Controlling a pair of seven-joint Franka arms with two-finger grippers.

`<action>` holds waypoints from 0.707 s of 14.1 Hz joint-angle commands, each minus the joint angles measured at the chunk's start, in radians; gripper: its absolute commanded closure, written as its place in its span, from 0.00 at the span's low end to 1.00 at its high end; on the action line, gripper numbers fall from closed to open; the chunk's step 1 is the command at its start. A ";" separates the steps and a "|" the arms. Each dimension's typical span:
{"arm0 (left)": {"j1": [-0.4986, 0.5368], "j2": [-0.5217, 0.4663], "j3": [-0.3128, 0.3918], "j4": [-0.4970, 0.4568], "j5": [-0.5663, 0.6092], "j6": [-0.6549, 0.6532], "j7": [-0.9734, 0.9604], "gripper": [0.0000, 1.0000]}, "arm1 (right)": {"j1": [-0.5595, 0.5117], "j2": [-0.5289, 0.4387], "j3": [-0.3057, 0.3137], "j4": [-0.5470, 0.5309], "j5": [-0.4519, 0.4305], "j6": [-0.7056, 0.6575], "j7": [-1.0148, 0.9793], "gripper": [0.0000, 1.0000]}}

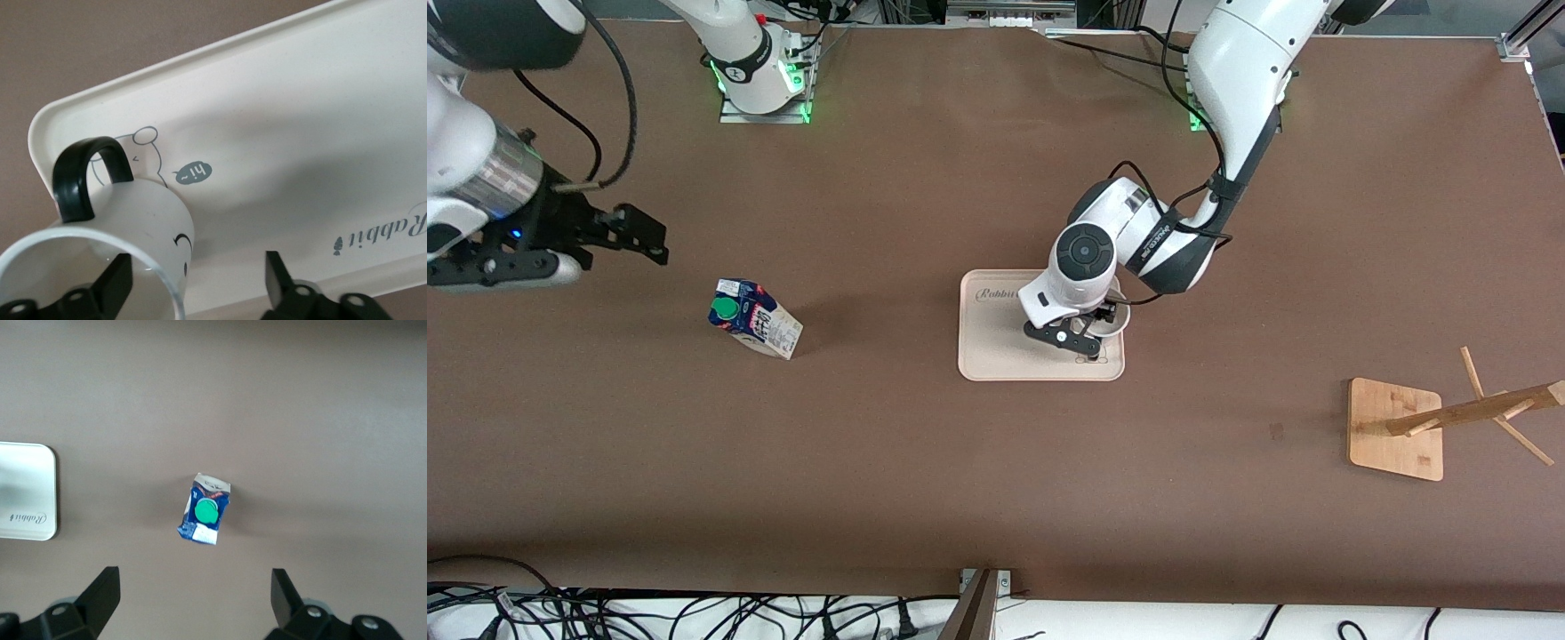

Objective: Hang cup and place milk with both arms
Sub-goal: 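Lift the white mug by its rim with the left gripper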

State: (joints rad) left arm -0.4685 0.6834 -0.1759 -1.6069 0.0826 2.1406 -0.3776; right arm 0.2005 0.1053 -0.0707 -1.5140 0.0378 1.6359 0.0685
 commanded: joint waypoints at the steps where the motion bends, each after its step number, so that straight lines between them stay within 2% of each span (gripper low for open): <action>1: -0.002 0.008 0.003 0.009 0.032 0.008 -0.020 1.00 | 0.002 -0.073 -0.026 -0.112 -0.013 0.025 -0.035 0.00; 4: -0.007 0.001 0.003 0.013 0.032 0.004 -0.082 1.00 | 0.000 -0.085 -0.049 -0.150 -0.013 0.059 -0.070 0.00; 10: -0.007 -0.001 0.001 0.022 0.025 -0.007 -0.099 1.00 | 0.004 -0.056 -0.046 -0.106 -0.022 0.061 -0.059 0.00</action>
State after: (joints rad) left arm -0.4707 0.6872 -0.1753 -1.5956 0.0827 2.1432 -0.4498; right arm 0.2007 0.0522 -0.1181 -1.6317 0.0323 1.6928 0.0116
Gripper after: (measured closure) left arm 0.952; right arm 0.000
